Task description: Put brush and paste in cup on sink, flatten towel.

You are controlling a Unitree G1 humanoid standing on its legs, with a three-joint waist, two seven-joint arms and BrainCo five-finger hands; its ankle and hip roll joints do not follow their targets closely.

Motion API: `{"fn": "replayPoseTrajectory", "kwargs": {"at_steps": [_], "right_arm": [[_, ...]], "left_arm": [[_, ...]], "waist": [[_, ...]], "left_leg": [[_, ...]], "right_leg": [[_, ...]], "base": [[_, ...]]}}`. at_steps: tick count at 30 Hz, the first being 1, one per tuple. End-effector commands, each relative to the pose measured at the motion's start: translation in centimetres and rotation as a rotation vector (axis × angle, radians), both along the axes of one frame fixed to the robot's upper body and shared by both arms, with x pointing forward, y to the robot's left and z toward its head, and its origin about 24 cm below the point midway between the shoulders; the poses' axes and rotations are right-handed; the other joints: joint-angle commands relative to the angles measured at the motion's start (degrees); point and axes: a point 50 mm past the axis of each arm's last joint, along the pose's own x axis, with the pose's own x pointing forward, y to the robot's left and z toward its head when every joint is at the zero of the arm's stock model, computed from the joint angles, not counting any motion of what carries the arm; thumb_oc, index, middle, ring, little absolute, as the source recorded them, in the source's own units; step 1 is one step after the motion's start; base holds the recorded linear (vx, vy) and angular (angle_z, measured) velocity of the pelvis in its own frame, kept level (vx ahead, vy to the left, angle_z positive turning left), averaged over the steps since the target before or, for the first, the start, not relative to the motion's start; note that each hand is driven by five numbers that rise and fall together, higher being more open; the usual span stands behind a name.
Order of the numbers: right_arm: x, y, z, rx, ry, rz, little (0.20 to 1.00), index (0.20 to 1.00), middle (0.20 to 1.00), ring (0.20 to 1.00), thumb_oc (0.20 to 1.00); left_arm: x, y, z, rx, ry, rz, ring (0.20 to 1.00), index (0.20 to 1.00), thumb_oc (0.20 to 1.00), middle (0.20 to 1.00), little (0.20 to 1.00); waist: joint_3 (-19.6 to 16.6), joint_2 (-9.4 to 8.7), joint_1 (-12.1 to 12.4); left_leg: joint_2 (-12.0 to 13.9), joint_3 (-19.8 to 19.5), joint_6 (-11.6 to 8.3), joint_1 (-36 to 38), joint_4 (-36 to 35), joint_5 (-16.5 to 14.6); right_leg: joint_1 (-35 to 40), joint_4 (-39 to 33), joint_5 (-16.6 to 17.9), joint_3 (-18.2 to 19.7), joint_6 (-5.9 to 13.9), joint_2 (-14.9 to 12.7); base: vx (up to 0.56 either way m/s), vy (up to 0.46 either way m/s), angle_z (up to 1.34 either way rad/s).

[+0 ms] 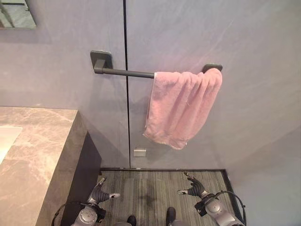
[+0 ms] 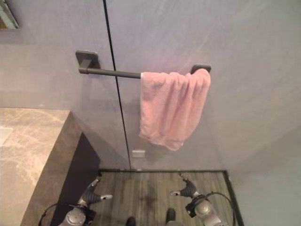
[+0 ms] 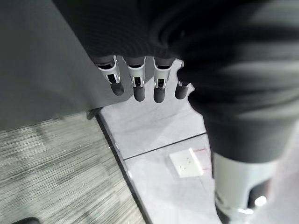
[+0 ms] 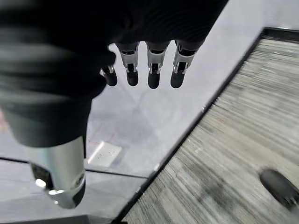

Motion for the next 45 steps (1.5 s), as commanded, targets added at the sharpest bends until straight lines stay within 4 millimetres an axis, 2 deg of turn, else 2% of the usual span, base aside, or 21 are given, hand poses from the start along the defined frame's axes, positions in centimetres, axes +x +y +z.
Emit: {"fn": "replayPoseTrajectory", "kwargs": {"at_steps": [1,4,8,10,11,14,17,23,25,26,28,29,30,34,37,40,45], "right_arm": [[1.9,-2.7,1.7,-0.039,-0.090,-0.065,1.000,1.000,1.000,1.000,1.000],[2.0,-3.4,2.0,-0.013,-0.106,-0.139,1.000,1.000,1.000,1.000,1.000],[3.2,-4.6,3.2,0.008,-0.171,-0.220,1.000,1.000,1.000,1.000,1.000],[4.8,-5.1,4.9,0.025,-0.254,-0.264,1.000,1.000,1.000,1.000,1.000],[4.9,-5.1,4.9,0.025,-0.254,-0.264,1.000,1.000,1.000,1.000,1.000],[6.6,-5.8,7.1,-0.017,-0.342,-0.264,1.000,1.000,1.000,1.000,1.000],[9.2,-6.1,10.3,-0.003,-0.462,-0.283,1.000,1.000,1.000,1.000,1.000],[13.1,-3.2,15.9,0.117,-0.627,-0.153,1.000,1.000,1.000,1.000,1.000],[13.7,-2.8,16.8,0.140,-0.645,-0.133,1.000,1.000,1.000,1.000,1.000],[14.9,-2.0,18.3,0.151,-0.676,-0.106,1.000,1.000,1.000,1.000,1.000],[16.2,-0.8,20.2,0.171,-0.715,-0.068,1.000,1.000,1.000,1.000,1.000],[16.2,-0.8,20.3,0.171,-0.717,-0.068,1.000,1.000,1.000,1.000,1.000],[16.9,-0.1,21.6,0.177,-0.740,-0.038,1.000,1.000,1.000,1.000,1.000],[17.6,0.6,23.0,0.185,-0.763,-0.008,1.000,1.000,1.000,1.000,1.000],[18.5,2.2,24.3,0.243,-0.772,0.017,1.000,1.000,1.000,1.000,1.000],[19.0,3.7,25.3,0.246,-0.773,0.068,1.000,1.000,1.000,1.000,1.000],[19.5,4.1,25.8,0.253,-0.764,0.081,1.000,1.000,1.000,1.000,1.000]], "left_arm": [[2.2,0.5,2.1,0.003,-0.108,-0.047,1.000,1.000,1.000,1.000,1.000],[2.4,0.7,2.8,0.011,-0.136,-0.062,1.000,1.000,1.000,1.000,1.000],[3.2,0.8,4.4,0.004,-0.212,-0.063,1.000,1.000,1.000,1.000,1.000],[4.0,1.0,6.2,0.002,-0.292,-0.067,1.000,1.000,1.000,1.000,1.000],[4.0,1.0,6.2,0.002,-0.292,-0.067,1.000,1.000,1.000,1.000,1.000],[5.0,1.4,8.2,0.019,-0.373,-0.070,1.000,1.000,1.000,1.000,1.000],[6.6,2.1,11.5,0.031,-0.512,-0.065,1.000,1.000,1.000,1.000,1.000],[9.2,2.5,16.5,0.024,-0.702,-0.094,1.000,1.000,1.000,1.000,1.000],[9.8,2.4,17.1,0.017,-0.722,-0.103,1.000,1.000,1.000,1.000,1.000],[10.7,1.9,18.5,0.003,-0.765,-0.136,1.000,1.000,1.000,1.000,1.000],[11.9,1.2,20.3,-0.007,-0.826,-0.172,1.000,1.000,1.000,1.000,1.000],[12.0,1.2,20.3,-0.007,-0.827,-0.172,1.000,1.000,1.000,1.000,1.000],[12.9,0.5,21.7,-0.028,-0.873,-0.203,1.000,1.000,1.000,1.000,1.000],[14.2,-0.5,23.3,-0.032,-0.917,-0.246,1.000,1.000,1.000,1.000,1.000],[15.9,-2.3,24.5,-0.058,-0.952,-0.283,1.000,1.000,1.000,1.000,1.000],[16.9,-3.8,25.1,-0.109,-0.962,-0.309,1.000,1.000,1.000,1.000,1.000],[17.6,-5.2,25.5,-0.169,-0.955,-0.349,1.000,1.000,1.000,1.000,1.000]], "waist": [[-0.57,0.71,-0.60],[-1.06,1.01,-0.57],[-1.66,1.45,-0.27],[-1.80,1.80,0.04],[-1.80,1.80,0.05],[-1.76,2.18,0.22],[-1.64,2.65,0.51],[-1.48,2.75,0.81],[-1.47,2.76,0.77],[-1.55,2.78,0.89],[-1.33,2.85,0.78],[-1.26,2.86,0.77],[-1.07,2.86,0.67],[-0.99,2.85,0.38],[-1.01,2.60,0.13],[-1.08,2.30,-0.02],[-1.04,2.25,-0.06]], "left_leg": [[4.89,0.58,-2.51,-2.74,3.58,-0.01],[5.91,0.21,-3.13,-2.25,1.76,0.85],[7.09,0.11,-3.61,-1.45,-0.90,1.97],[8.03,0.53,-4.09,-1.12,-2.68,2.88],[8.05,0.56,-4.10,-1.08,-2.76,2.92],[8.76,0.89,-4.53,-0.90,-4.32,3.60],[9.14,1.71,-4.82,-1.31,-5.25,4.08],[9.40,3.52,-5.12,-1.53,-5.88,4.26],[9.43,3.57,-5.19,-1.60,-6.03,4.35],[9.45,3.57,-5.35,-1.86,-6.33,4.58],[9.36,3.36,-5.48,-2.65,-6.43,4.84],[9.35,3.33,-5.48,-2.69,-6.43,4.86],[9.30,3.20,-5.59,-3.19,-6.43,5.06],[9.30,2.96,-5.78,-3.85,-6.43,5.30],[9.35,2.96,-5.80,-3.85,-6.43,5.20],[9.50,3.38,-5.83,-3.74,-6.43,5.20],[9.57,3.30,-5.91,-4.17,-6.43,5.46]], "right_leg": [[-0.91,3.09,-1.32,0.11,1.57,0.19],[-0.33,1.97,-1.66,-0.39,1.40,0.75],[0.62,-0.30,-1.26,-1.12,1.45,1.11],[0.43,-0.92,-1.07,-1.30,1.55,1.32],[0.41,-0.92,-1.06,-1.27,1.54,1.34],[-0.28,-1.00,-1.06,-1.28,1.61,1.46],[-1.55,-1.00,-0.81,-0.95,1.80,1.47],[-3.20,-1.00,-0.49,0.60,1.88,1.63],[-3.32,-1.00,-0.52,0.63,1.89,1.61],[-3.54,-1.00,-0.41,0.59,1.95,1.59],[-4.15,-1.00,-0.22,0.59,1.97,1.57],[-4.18,-1.00,-0.21,0.57,1.97,1.57],[-4.60,-1.00,-0.03,0.50,2.00,1.53],[-4.93,-1.00,0.14,0.25,1.99,1.36],[-4.88,-1.00,0.13,0.13,2.09,1.36],[-5.15,-1.00,0.29,0.60,2.12,1.57],[-5.54,-1.00,0.37,0.62,2.07,1.57]], "base": [[0.06,-0.076,0.24],[0.06,-0.074,0.19],[0.07,-0.061,0.00],[0.06,-0.051,-0.03],[0.04,-0.029,-0.02],[0.02,-0.007,-0.02],[0.00,0.004,-0.05],[0.01,0.014,-0.19],[0.00,0.004,-0.04],[0.00,0.000,0.00],[0.00,0.000,0.00],[-0.04,0.018,0.01],[0.00,0.000,0.00],[0.01,0.001,0.02],[0.02,0.005,0.02],[0.01,-0.002,-0.01],[0.00,0.002,0.01]]}}
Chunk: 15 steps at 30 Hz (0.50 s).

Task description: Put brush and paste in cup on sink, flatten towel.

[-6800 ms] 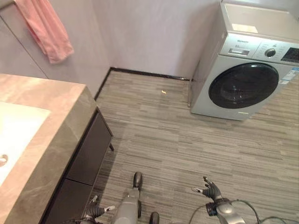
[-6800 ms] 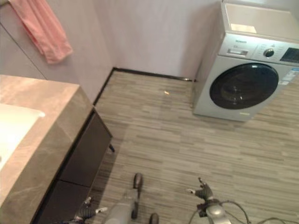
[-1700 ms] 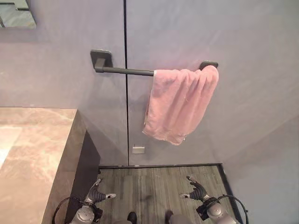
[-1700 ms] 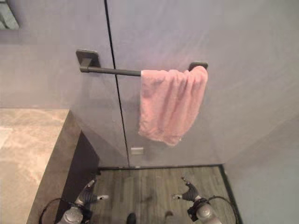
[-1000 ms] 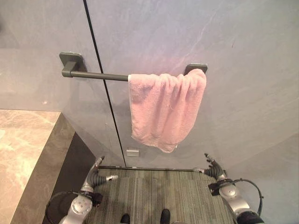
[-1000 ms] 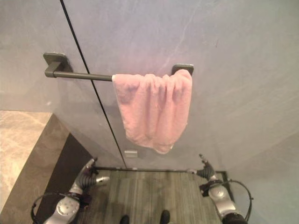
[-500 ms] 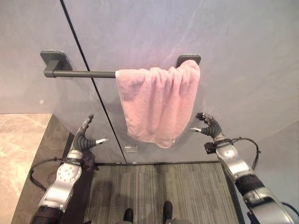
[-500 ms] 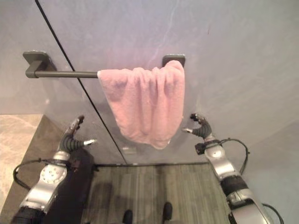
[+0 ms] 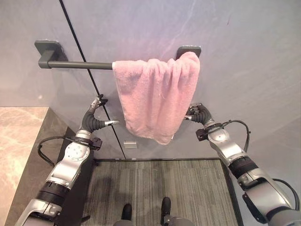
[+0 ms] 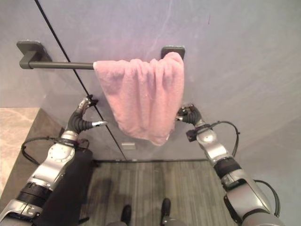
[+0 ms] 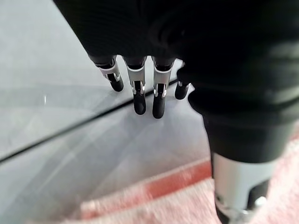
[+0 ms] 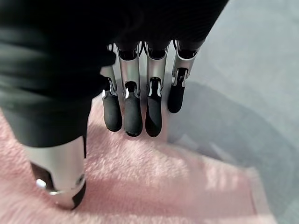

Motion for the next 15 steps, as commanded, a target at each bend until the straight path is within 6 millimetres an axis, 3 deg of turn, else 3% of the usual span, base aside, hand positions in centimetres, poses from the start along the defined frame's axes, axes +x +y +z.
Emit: {"fn": "replayPoseTrajectory", "kwargs": {"at_steps": [1,12,13,15], "right_arm": [[2.3,2.5,6.0,0.098,-0.152,0.066,1.000,1.000,1.000,1.000,1.000],[3.1,2.9,5.8,0.223,-0.084,0.053,1.000,1.000,1.000,1.000,1.000],[3.1,3.0,5.8,0.226,-0.083,0.053,0.925,0.925,0.925,0.925,0.925],[3.1,3.4,5.9,0.236,-0.084,0.058,0.906,0.906,0.906,0.906,0.906]], "left_arm": [[2.3,-3.7,4.3,-0.037,-0.136,-0.163,1.000,1.000,1.000,1.000,1.000],[3.2,-5.6,5.4,-0.050,-0.128,-0.249,1.000,1.000,1.000,1.000,1.000],[3.3,-5.7,5.3,-0.057,-0.119,-0.254,0.576,0.576,0.576,0.576,0.576],[3.5,-5.9,5.3,-0.067,-0.115,-0.252,0.316,0.316,0.316,0.316,0.316]], "waist": [[-1.47,-1.53,0.18],[-0.96,-1.54,0.39],[-0.89,-1.44,0.35],[-0.86,-1.32,0.30]], "left_leg": [[1.52,2.05,-0.26,-0.49,0.00,1.05],[1.48,1.86,-0.16,-1.64,0.00,1.56],[1.43,1.83,-0.12,-1.72,0.00,1.58],[1.44,1.82,-0.15,-1.78,0.00,1.64]], "right_leg": [[1.63,0.04,-0.06,1.34,7.07,-6.25],[0.41,0.04,0.11,1.57,6.94,-6.12],[0.33,0.04,0.10,1.56,6.93,-6.12],[0.24,0.04,0.04,1.57,6.92,-6.12]], "base": [[0.00,0.000,0.00],[0.00,0.000,0.00],[0.00,0.000,0.00],[0.00,0.000,0.00]]}}
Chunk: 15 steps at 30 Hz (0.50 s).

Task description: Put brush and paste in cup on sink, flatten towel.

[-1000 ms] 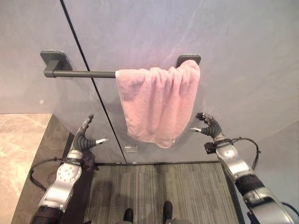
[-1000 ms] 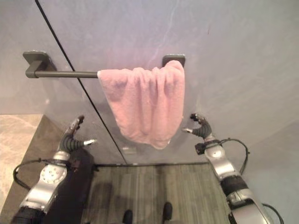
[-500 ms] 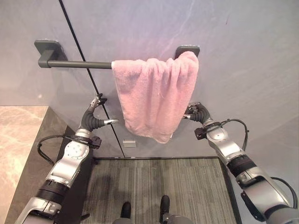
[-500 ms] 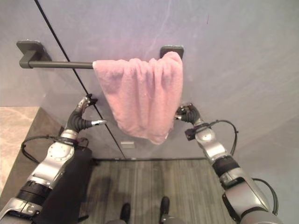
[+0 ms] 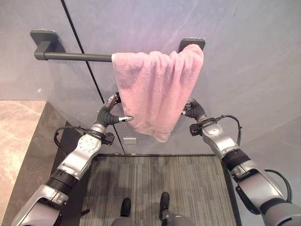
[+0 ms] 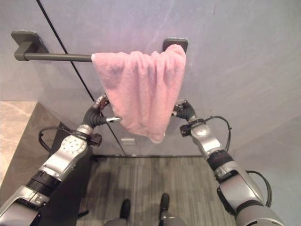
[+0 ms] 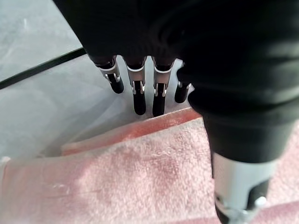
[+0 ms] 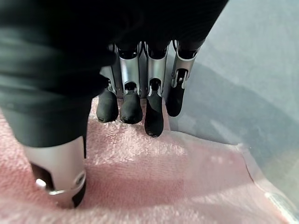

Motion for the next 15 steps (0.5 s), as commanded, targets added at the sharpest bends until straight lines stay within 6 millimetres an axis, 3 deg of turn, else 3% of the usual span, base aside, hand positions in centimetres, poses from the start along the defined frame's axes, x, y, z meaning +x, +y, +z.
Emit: {"fn": "replayPoseTrajectory", "kwargs": {"at_steps": [1,2,3,10,15], "right_arm": [[2.1,2.6,6.0,0.065,-0.160,0.044,0.627,0.627,0.627,0.627,0.627],[2.1,2.8,5.9,0.070,-0.157,0.048,0.325,0.325,0.325,0.325,0.325],[2.0,3.3,5.8,0.089,-0.150,0.061,0.200,0.200,0.200,0.200,0.200],[1.4,4.6,4.2,0.134,-0.114,0.080,0.200,0.200,0.200,0.200,0.200],[0.8,3.9,5.4,0.129,-0.182,0.096,0.200,0.200,0.200,0.200,0.200]], "left_arm": [[2.4,-3.2,4.6,-0.027,-0.138,-0.114,0.200,0.200,0.200,0.200,0.200],[2.5,-3.5,4.5,-0.029,-0.129,-0.120,0.200,0.200,0.200,0.200,0.200],[2.6,-3.7,4.3,-0.030,-0.116,-0.122,0.200,0.200,0.200,0.200,0.200],[2.5,-3.4,2.4,-0.032,-0.056,-0.079,0.200,0.200,0.200,0.200,0.200],[1.4,-1.5,3.7,0.051,-0.141,-0.042,0.200,0.200,0.200,0.200,0.200]], "waist": [[-0.96,-1.12,0.17],[-0.98,-1.02,0.13],[-1.01,-0.97,0.06],[-1.34,-1.22,-0.01],[-1.81,-1.43,0.52]], "left_leg": [[1.43,1.94,0.04,0.60,-0.01,0.86],[1.41,1.93,0.06,0.67,-0.01,0.85],[1.41,1.92,0.06,0.81,-0.01,0.77],[1.69,2.12,0.17,1.44,-0.01,0.46],[1.80,1.97,0.12,2.20,-0.01,-0.01]], "right_leg": [[2.63,-0.07,-0.82,1.54,7.46,-6.19],[2.75,-0.07,-0.90,1.48,7.44,-6.21],[2.87,-0.07,-1.01,1.43,7.41,-6.19],[3.28,-0.07,-1.34,1.79,7.33,-6.07],[4.18,-0.07,-1.83,1.37,7.37,-5.97]], "base": [[0.04,0.000,-0.02],[0.04,0.001,-0.03],[0.03,0.006,-0.02],[0.01,0.001,-0.02],[0.00,0.000,0.00]]}}
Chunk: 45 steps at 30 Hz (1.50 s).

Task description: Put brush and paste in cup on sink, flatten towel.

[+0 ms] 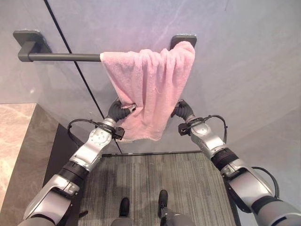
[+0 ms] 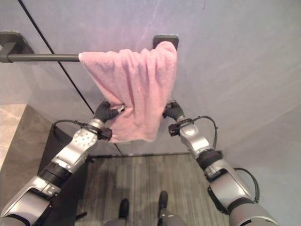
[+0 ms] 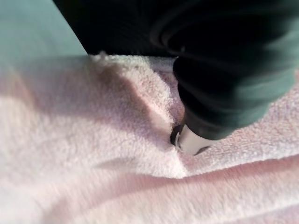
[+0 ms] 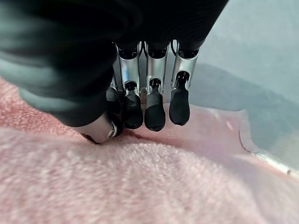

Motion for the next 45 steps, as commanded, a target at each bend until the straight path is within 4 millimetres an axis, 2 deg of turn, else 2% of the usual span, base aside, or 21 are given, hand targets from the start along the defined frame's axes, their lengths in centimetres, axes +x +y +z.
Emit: {"fn": "replayPoseTrajectory", "kwargs": {"at_steps": [1,3,4,6,7,10,12,13,15,16,18,19,22,24,25,26,29,31,35,41,45], "right_arm": [[0.7,0.5,5.6,0.061,-0.210,0.031,0.200,0.200,0.200,0.200,0.200],[0.0,0.5,7.3,0.087,-0.288,0.057,0.200,0.200,0.200,0.200,0.200],[-0.8,0.6,8.5,0.111,-0.353,0.095,0.200,0.200,0.200,0.200,0.200],[-1.3,0.8,9.0,0.115,-0.380,0.117,0.200,0.200,0.200,0.200,0.200],[-2.2,1.0,9.7,0.133,-0.428,0.158,0.200,0.200,0.200,0.200,0.200],[-2.6,1.3,9.0,0.124,-0.409,0.189,0.200,0.200,0.200,0.200,0.200],[-2.3,1.2,8.0,0.050,-0.376,0.179,0.200,0.200,0.200,0.200,0.200],[-1.8,1.1,6.8,0.012,-0.322,0.170,0.200,0.200,0.200,0.200,0.200],[-1.3,1.1,5.9,-0.023,-0.279,0.163,0.200,0.200,0.200,0.200,0.200],[-0.5,1.2,4.5,-0.076,-0.208,0.140,0.200,0.200,0.200,0.200,0.200],[-0.2,1.5,4.1,-0.094,-0.181,0.134,0.200,0.200,0.200,0.200,0.200],[0.4,2.3,4.0,-0.124,-0.161,0.141,0.200,0.200,0.200,0.200,0.200],[0.6,3.2,4.6,-0.135,-0.177,0.151,0.200,0.200,0.200,0.200,0.200],[0.4,4.2,5.7,-0.103,-0.214,0.178,0.200,0.200,0.200,0.200,0.200],[-0.2,5.4,7.5,-0.061,-0.286,0.220,0.200,0.200,0.200,0.200,0.200],[-1.8,6.3,10.3,-0.016,-0.426,0.288,0.200,0.200,0.200,0.200,0.200],[-2.4,6.2,11.1,0.006,-0.472,0.298,0.200,0.200,0.200,0.200,0.200],[-3.5,5.5,12.8,0.027,-0.570,0.298,0.200,0.200,0.200,0.200,0.200],[-5.5,4.1,14.6,0.034,-0.713,0.286,0.200,0.200,0.200,0.200,0.200],[-7.6,2.7,14.8,0.035,-0.788,0.282,0.200,0.200,0.200,0.200,0.200],[-9.0,1.8,15.0,-0.023,-0.850,0.280,0.200,0.200,0.200,0.200,0.200]], "left_arm": [[-0.5,1.4,3.1,0.099,-0.166,0.021,0.200,0.200,0.200,0.200,0.200],[-1.5,2.1,4.9,0.147,-0.270,0.048,0.200,0.200,0.200,0.200,0.200],[-2.8,2.9,5.9,0.168,-0.346,0.067,0.200,0.200,0.200,0.200,0.200],[-3.6,3.5,6.4,0.175,-0.379,0.085,0.200,0.200,0.200,0.200,0.200],[-5.1,4.3,6.4,0.161,-0.408,0.110,0.200,0.200,0.200,0.200,0.200],[-6.2,5.2,5.2,0.118,-0.371,0.138,0.200,0.200,0.200,0.200,0.200],[-6.5,6.0,3.5,0.112,-0.299,0.173,0.200,0.200,0.200,0.200,0.200],[-6.6,6.3,2.3,0.091,-0.241,0.183,0.200,0.200,0.200,0.200,0.200],[-6.4,6.2,1.6,0.082,-0.205,0.176,0.200,0.200,0.200,0.200,0.200],[-6.0,6.2,0.0,0.071,-0.120,0.164,0.200,0.200,0.200,0.200,0.200],[-5.7,6.2,-0.5,0.087,-0.091,0.166,0.200,0.200,0.200,0.200,0.200],[-5.1,6.2,-1.9,0.082,-0.023,0.169,0.200,0.200,0.200,0.200,0.200],[-4.3,6.0,-2.2,0.115,-0.004,0.179,0.200,0.200,0.200,0.200,0.200],[-4.0,5.7,-1.4,0.103,-0.037,0.178,0.200,0.200,0.200,0.200,0.200],[-4.0,5.6,-0.3,0.071,-0.087,0.180,0.200,0.200,0.200,0.200,0.200],[-4.5,5.6,1.7,0.030,-0.180,0.189,0.200,0.200,0.200,0.200,0.200],[-4.9,5.5,2.2,0.008,-0.209,0.186,0.200,0.200,0.200,0.200,0.200],[-5.6,5.8,3.5,-0.017,-0.285,0.204,0.200,0.200,0.200,0.200,0.200],[-6.8,5.9,4.6,-0.101,-0.367,0.228,0.200,0.200,0.200,0.200,0.200],[-8.2,5.4,5.5,-0.220,-0.419,0.174,0.200,0.200,0.200,0.200,0.200],[-9.3,6.0,5.5,-0.271,-0.433,0.202,0.200,0.200,0.200,0.200,0.200]], "waist": [[-1.90,-1.70,1.45],[-2.16,-1.79,1.75],[-2.27,-1.97,2.14],[-2.39,-2.03,2.13],[-2.17,-2.39,2.66],[-2.22,-2.79,2.86],[-1.90,-3.25,3.36],[-1.56,-3.62,3.95],[-1.30,-3.73,4.26],[-0.96,-4.01,4.88],[-0.83,-4.12,5.18],[-0.53,-4.35,5.46],[-0.40,-4.50,5.76],[-0.33,-4.58,5.90],[-0.53,-4.73,5.90],[-0.92,-4.86,5.71],[-1.25,-4.78,5.58],[-1.59,-4.80,5.46],[-1.82,-4.77,4.90],[-2.10,-4.87,4.02],[-2.17,-4.99,3.51]], "left_leg": [[1.21,1.56,0.27,2.37,-0.02,-0.37],[1.26,1.47,0.21,2.75,-0.02,-0.59],[1.34,1.48,0.18,2.93,-0.02,-0.73],[1.40,1.41,0.16,3.03,-0.02,-0.79],[1.50,1.38,0.13,2.94,-0.02,-0.79],[1.52,1.34,0.12,2.72,-0.02,-0.76],[1.52,1.11,0.10,2.33,-0.02,-0.61],[1.49,0.80,0.12,1.89,-0.02,-0.44],[1.48,0.59,0.12,1.48,-0.02,-0.23],[1.46,0.20,0.13,0.94,-0.02,0.08],[1.43,-0.08,0.06,0.60,-0.02,0.26],[1.36,-0.47,-0.03,-0.02,-0.02,0.64],[1.31,-0.91,-0.12,-0.47,-0.02,0.89],[1.26,-1.33,-0.16,-0.68,-0.02,1.02],[1.27,-1.49,-0.13,-0.72,-0.02,1.05],[1.31,-1.34,-0.19,-0.50,-0.02,0.89],[1.29,-1.37,-0.23,-0.31,-0.02,0.76],[1.35,-1.34,-0.34,-0.16,-0.02,0.59],[1.46,-1.02,-0.42,-0.16,-0.02,0.52],[1.52,-0.69,-0.47,-0.18,-0.02,0.35],[1.58,-0.38,-0.37,0.00,-0.02,0.12]], "right_leg": [[4.62,-0.09,-2.69,1.18,8.07,-6.53],[5.12,-0.09,-2.93,1.00,8.08,-6.52],[5.40,-0.09,-3.11,0.84,8.09,-6.56],[5.56,-0.09,-3.18,0.74,8.07,-6.55],[5.54,-0.09,-3.21,0.57,8.06,-6.61],[5.44,-0.09,-3.19,0.45,8.01,-6.63],[5.26,-0.09,-3.15,0.17,7.98,-6.58],[5.09,-0.09,-3.07,-0.10,7.89,-6.55],[4.94,-0.09,-2.98,-0.35,7.81,-6.58],[4.72,-0.09,-2.85,-0.57,7.72,-6.56],[4.59,-0.09,-2.84,-0.77,7.70,-6.55],[4.39,-0.09,-2.75,-1.12,7.62,-6.57],[4.28,-0.09,-2.71,-1.42,7.62,-6.61],[4.35,-0.09,-2.72,-1.71,7.57,-6.60],[4.53,-0.09,-2.75,-1.88,7.54,-6.63],[4.80,-0.09,-2.82,-1.97,7.54,-6.66],[5.02,-0.09,-2.93,-2.05,7.53,-6.67],[5.20,-0.09,-3.08,-2.08,7.53,-6.67],[5.09,-0.09,-3.21,-2.06,7.59,-6.66],[4.87,-0.09,-3.21,-1.91,7.71,-6.66],[4.83,-0.09,-3.27,-1.61,7.78,-6.67]], "base": [[0.00,0.000,0.00],[0.02,-0.002,0.01],[0.02,-0.004,0.04],[0.01,-0.002,0.02],[-0.02,-0.005,0.04],[-0.03,-0.007,0.04],[-0.05,-0.013,0.10],[-0.06,-0.013,0.12],[-0.06,-0.017,0.10],[-0.06,-0.017,0.07],[-0.05,-0.010,0.11],[-0.04,-0.008,0.18],[-0.03,-0.004,0.10],[-0.01,-0.001,0.05],[0.01,0.006,0.06],[0.01,0.008,0.04],[0.01,0.003,0.01],[0.01,-0.002,0.02],[0.00,-0.001,0.01],[0.00,0.002,-0.01],[0.00,0.001,-0.01]]}}
